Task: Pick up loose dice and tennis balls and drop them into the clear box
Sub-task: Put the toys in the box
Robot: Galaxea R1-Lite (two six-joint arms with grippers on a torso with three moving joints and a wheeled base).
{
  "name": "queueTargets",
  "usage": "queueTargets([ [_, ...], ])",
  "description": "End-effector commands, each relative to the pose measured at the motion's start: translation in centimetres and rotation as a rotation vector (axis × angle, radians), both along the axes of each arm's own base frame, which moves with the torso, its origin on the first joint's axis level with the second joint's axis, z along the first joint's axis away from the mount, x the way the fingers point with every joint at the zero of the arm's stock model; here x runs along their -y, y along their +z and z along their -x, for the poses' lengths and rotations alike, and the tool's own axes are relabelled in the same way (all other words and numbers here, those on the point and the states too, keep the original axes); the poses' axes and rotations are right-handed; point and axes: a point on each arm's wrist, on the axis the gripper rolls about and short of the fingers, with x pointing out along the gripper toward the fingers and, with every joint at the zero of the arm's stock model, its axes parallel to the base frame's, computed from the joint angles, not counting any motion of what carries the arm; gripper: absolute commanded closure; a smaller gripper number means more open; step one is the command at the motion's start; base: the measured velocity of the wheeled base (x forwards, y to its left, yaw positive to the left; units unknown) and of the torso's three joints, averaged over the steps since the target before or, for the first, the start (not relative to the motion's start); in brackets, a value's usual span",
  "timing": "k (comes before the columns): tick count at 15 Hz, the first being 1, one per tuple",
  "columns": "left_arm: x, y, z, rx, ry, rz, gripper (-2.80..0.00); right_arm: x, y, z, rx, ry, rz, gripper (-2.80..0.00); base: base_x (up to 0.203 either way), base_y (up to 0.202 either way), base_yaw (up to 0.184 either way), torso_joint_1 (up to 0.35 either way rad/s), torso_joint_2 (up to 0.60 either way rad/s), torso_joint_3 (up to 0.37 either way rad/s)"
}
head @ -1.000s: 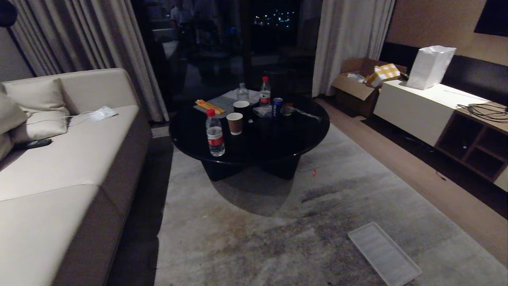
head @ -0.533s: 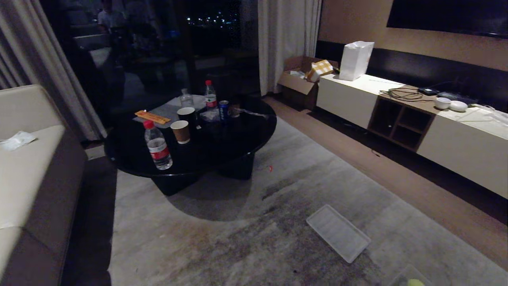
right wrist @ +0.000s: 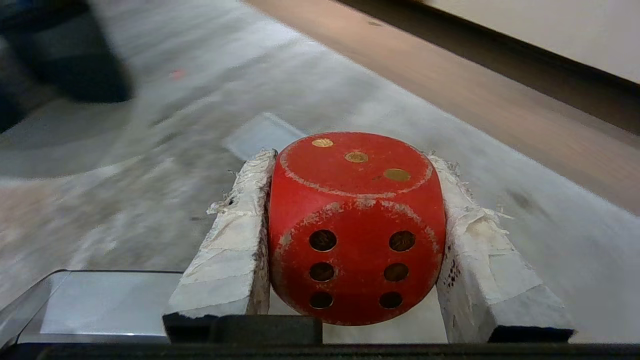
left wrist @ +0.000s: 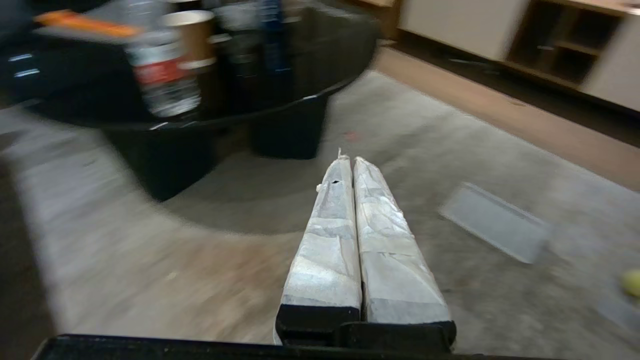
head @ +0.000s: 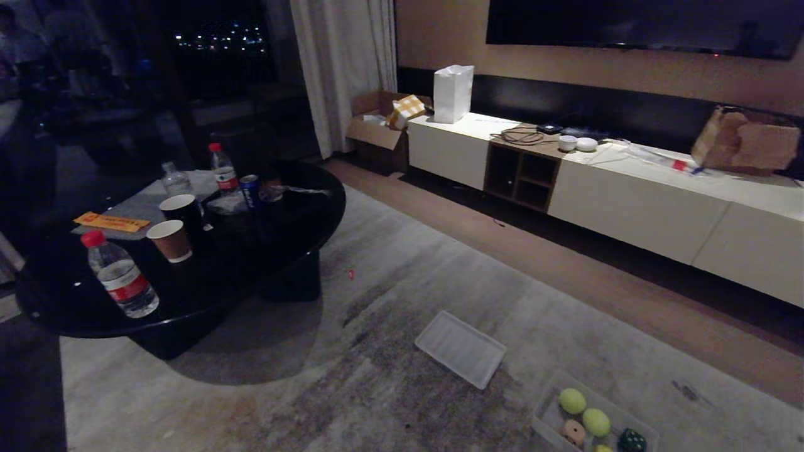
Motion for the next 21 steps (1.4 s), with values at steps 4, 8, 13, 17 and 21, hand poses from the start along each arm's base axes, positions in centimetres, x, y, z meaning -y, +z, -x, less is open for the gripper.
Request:
queueTargets([
  [4, 0.00, -0.03, -0.02, -0.002, 0.001, 0.001, 0.00, 0.00, -0.01, -0.01, -0.003, 0.001, 0.000, 0.00, 0.000, 0.011, -0.134, 0.001, 0.00, 0.002],
  [8, 0.00, -0.04, -0.02, -0.003, 0.000, 0.000, 0.00, 0.00, -0.01, -0.01, -0.003, 0.001, 0.000, 0.00, 0.000, 0.000, 0.000, 0.000, 0.00, 0.000],
  [13, 0.00, -0.04, -0.02, -0.003, 0.000, -0.002, 0.00, 0.00, -0.01, -0.01, -0.003, 0.001, 0.000, 0.00, 0.000, 0.000, 0.000, 0.002, 0.00, -0.127],
  [17, 0.00, -0.03, -0.02, -0.002, 0.000, 0.000, 0.00, 0.00, -0.01, -0.01, -0.003, 0.001, 0.000, 0.00, 0.000, 0.000, 0.000, 0.004, 0.00, -0.195],
  [21, 0.00, -0.03, -0.02, -0.002, 0.000, 0.000, 0.00, 0.00, -0.01, -0.01, -0.003, 0.001, 0.000, 0.00, 0.000, 0.000, 0.000, 0.002, 0.00, -0.198],
])
